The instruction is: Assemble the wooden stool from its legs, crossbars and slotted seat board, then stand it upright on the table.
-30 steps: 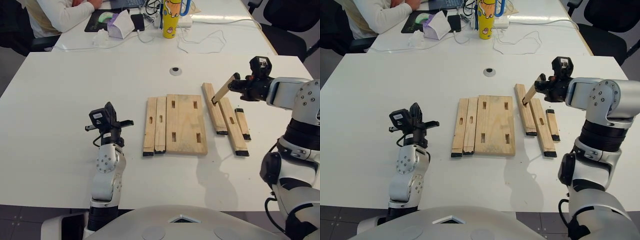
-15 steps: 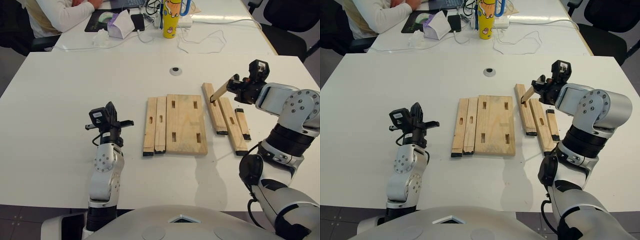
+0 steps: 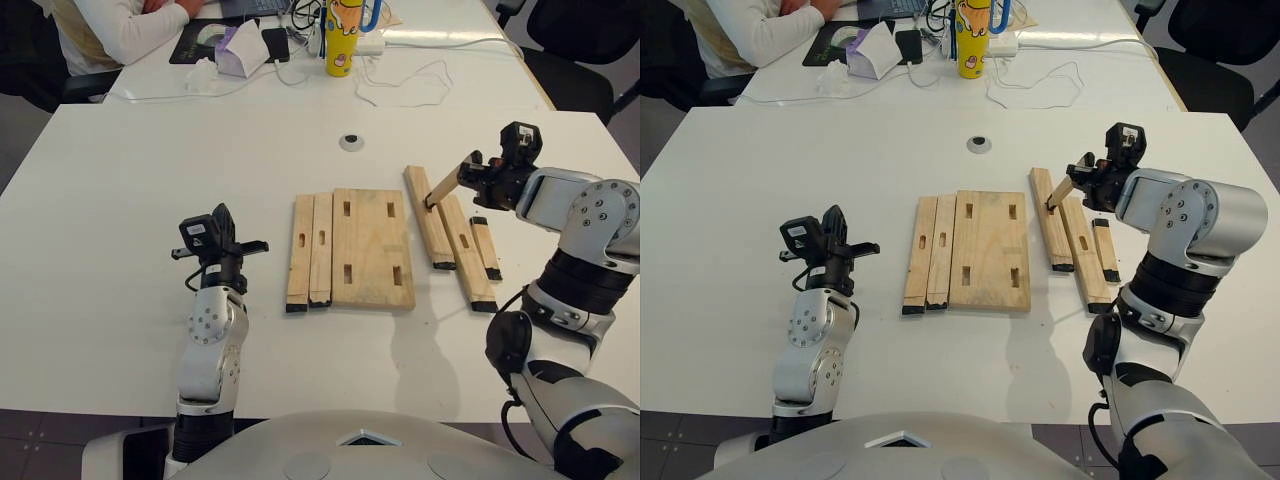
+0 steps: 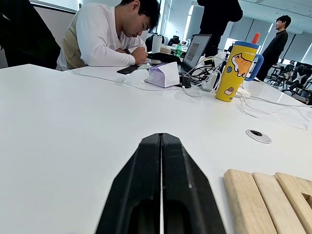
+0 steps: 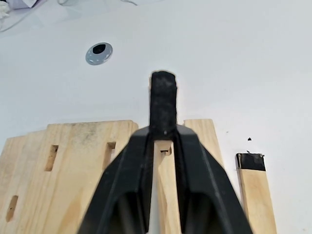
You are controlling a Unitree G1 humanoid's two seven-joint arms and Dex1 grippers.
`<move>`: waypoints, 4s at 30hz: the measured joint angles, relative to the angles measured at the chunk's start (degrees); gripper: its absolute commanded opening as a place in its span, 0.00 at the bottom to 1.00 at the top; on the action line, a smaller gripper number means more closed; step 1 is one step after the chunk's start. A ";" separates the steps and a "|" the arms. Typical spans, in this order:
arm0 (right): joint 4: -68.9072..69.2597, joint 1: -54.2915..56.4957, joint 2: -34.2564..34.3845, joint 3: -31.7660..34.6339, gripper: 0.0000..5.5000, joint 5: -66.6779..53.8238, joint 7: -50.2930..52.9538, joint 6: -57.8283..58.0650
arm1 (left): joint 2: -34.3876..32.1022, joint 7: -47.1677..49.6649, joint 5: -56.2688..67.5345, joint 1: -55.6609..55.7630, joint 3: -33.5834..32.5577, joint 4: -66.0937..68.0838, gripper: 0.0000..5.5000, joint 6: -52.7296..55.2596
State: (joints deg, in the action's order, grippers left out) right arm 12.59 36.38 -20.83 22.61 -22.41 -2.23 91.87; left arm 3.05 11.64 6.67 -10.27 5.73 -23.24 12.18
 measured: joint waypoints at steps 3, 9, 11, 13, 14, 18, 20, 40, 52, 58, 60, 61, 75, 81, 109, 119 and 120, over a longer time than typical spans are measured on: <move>0.00 -0.04 -0.32 -0.55 0.08 0.79 -0.71 -0.07 | 0.00 -0.09 0.00 0.01 -0.02 0.00 0.00 0.01; -0.83 -0.23 -1.72 -2.53 0.08 1.53 -2.77 -0.77 | -0.01 -0.25 0.01 0.09 -0.07 0.00 0.00 0.04; -2.22 -0.21 -2.69 -3.85 0.08 1.65 -3.92 -1.57 | -0.04 -0.34 0.01 0.28 -0.13 0.01 0.00 0.06; -4.59 0.02 -3.23 -5.44 0.08 1.81 -4.77 -3.09 | -0.09 -0.40 0.01 0.61 -0.15 0.01 0.00 0.08; -5.16 0.22 -3.39 -5.79 0.08 1.82 -4.97 -3.55 | -0.11 -0.44 0.01 0.68 -0.15 0.01 0.00 0.09; -8.91 1.51 -4.24 -7.54 0.08 2.76 -6.16 -6.24 | -0.14 -0.51 0.02 0.88 -0.18 0.01 0.00 0.19; -9.84 1.51 -4.75 -8.65 0.08 2.93 -6.78 -7.53 | -0.14 -0.51 0.02 0.89 -0.18 0.01 0.00 0.37; -8.03 0.86 -1.19 -10.63 0.24 3.91 -8.91 -17.92 | -0.23 -1.65 0.08 1.73 -0.73 0.06 0.00 1.01; -6.26 0.16 -1.69 -11.85 0.32 4.72 -8.77 -25.55 | -0.23 -2.07 0.08 3.27 -1.09 0.31 0.00 1.28; -5.94 0.40 0.17 -11.78 0.29 5.29 -9.25 -38.83 | -0.21 -2.34 0.08 3.32 -1.24 0.36 0.00 1.32; -7.44 1.79 1.63 -11.82 0.23 5.36 -9.24 -43.55 | -0.20 -2.41 0.08 3.39 -1.24 0.42 0.00 1.38; -9.17 2.69 2.17 -11.90 0.21 5.65 -9.18 -45.45 | -0.20 -2.49 0.08 3.45 -1.22 0.46 0.00 1.41; -20.56 11.12 5.92 -8.90 0.01 7.86 -2.83 -61.56 | -0.03 -5.09 0.57 5.18 -1.40 1.44 0.00 3.13; -10.33 2.88 5.92 -8.28 0.01 6.06 -2.73 -56.49 | -0.02 -5.54 0.54 5.17 -1.75 1.41 0.00 3.59; -52.14 12.21 6.72 -13.87 0.01 14.08 -2.43 -72.49 | 0.06 -7.93 0.51 7.18 -2.43 1.48 0.00 5.58; -45.17 10.96 8.90 -12.09 0.01 12.14 -4.87 -82.36 | 0.32 -8.36 0.50 7.20 -2.37 1.55 0.00 5.74; -43.04 10.39 8.93 -11.82 0.01 11.93 -4.72 -83.34 | 0.32 -8.41 0.50 7.20 -2.38 1.56 0.00 5.75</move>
State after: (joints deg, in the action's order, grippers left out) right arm -30.45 46.77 -11.90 10.80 -10.48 -6.95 8.53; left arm 3.37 3.24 7.16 -3.07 3.35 -21.69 17.93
